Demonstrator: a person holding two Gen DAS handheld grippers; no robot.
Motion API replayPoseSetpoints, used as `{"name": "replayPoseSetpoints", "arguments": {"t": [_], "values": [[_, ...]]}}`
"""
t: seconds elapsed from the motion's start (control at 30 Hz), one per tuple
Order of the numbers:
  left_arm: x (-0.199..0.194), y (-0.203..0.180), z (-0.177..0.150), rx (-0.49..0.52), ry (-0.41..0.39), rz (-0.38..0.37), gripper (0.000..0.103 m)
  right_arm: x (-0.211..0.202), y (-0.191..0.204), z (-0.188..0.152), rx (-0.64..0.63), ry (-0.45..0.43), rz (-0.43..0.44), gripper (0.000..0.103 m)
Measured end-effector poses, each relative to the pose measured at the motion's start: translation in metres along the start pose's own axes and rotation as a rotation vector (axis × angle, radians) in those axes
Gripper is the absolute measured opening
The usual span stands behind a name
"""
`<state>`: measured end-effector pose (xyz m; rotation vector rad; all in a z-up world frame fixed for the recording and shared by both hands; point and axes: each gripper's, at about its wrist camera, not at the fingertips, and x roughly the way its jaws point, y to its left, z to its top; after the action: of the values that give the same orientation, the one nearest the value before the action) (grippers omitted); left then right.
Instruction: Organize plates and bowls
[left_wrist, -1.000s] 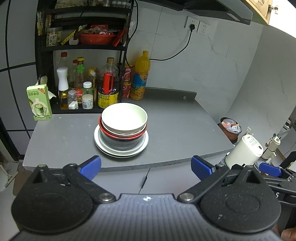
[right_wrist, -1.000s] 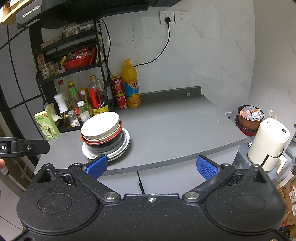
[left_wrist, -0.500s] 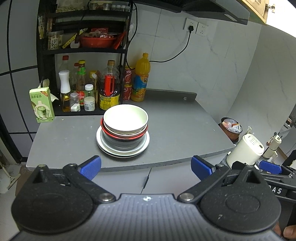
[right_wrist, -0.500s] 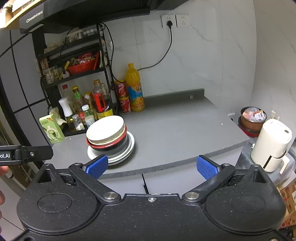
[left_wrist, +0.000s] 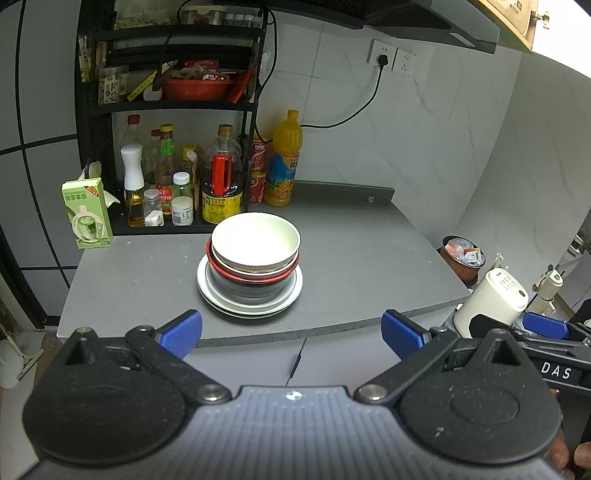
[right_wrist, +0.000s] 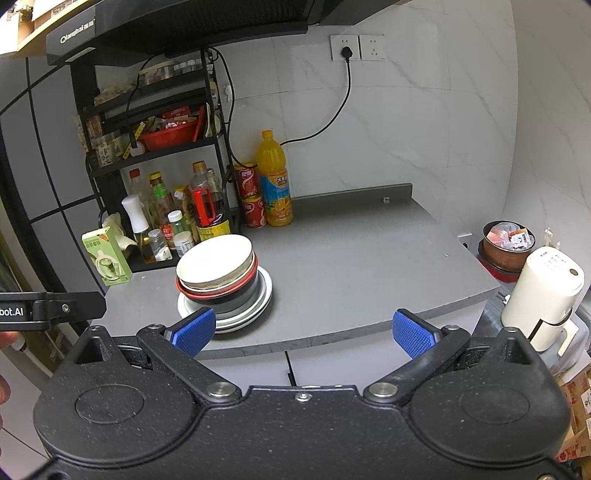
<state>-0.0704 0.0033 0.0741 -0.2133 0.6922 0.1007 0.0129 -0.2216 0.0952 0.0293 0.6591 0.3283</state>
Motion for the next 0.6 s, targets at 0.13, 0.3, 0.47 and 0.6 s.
{"name": "replayPoseSetpoints", "arguments": {"t": [0.13, 0.3, 0.47, 0.6], "values": [[0.0011, 0.001, -0.001, -0.003, 0.002, 0.004, 0.102, 0.0003, 0.0003, -0.0001, -0.003, 0.002, 0.0, 0.103], [0.0003, 0.0027, -0.0009, -0.011, 0.001, 0.008, 0.102, 0.0005, 0.0008, 0.0014, -0.009, 0.003, 0.008, 0.103], [0.0005, 0.002, -0.0006, -0.011, 0.001, 0.014, 0.102, 0.0002, 0.0013, 0.001, -0.009, 0.002, 0.009, 0.103], [0.0014, 0.0044, 0.0002, -0.009, 0.004, 0.015, 0.102, 0.0003, 0.0021, 0.0008, -0.014, 0.003, 0.009, 0.103]]}}
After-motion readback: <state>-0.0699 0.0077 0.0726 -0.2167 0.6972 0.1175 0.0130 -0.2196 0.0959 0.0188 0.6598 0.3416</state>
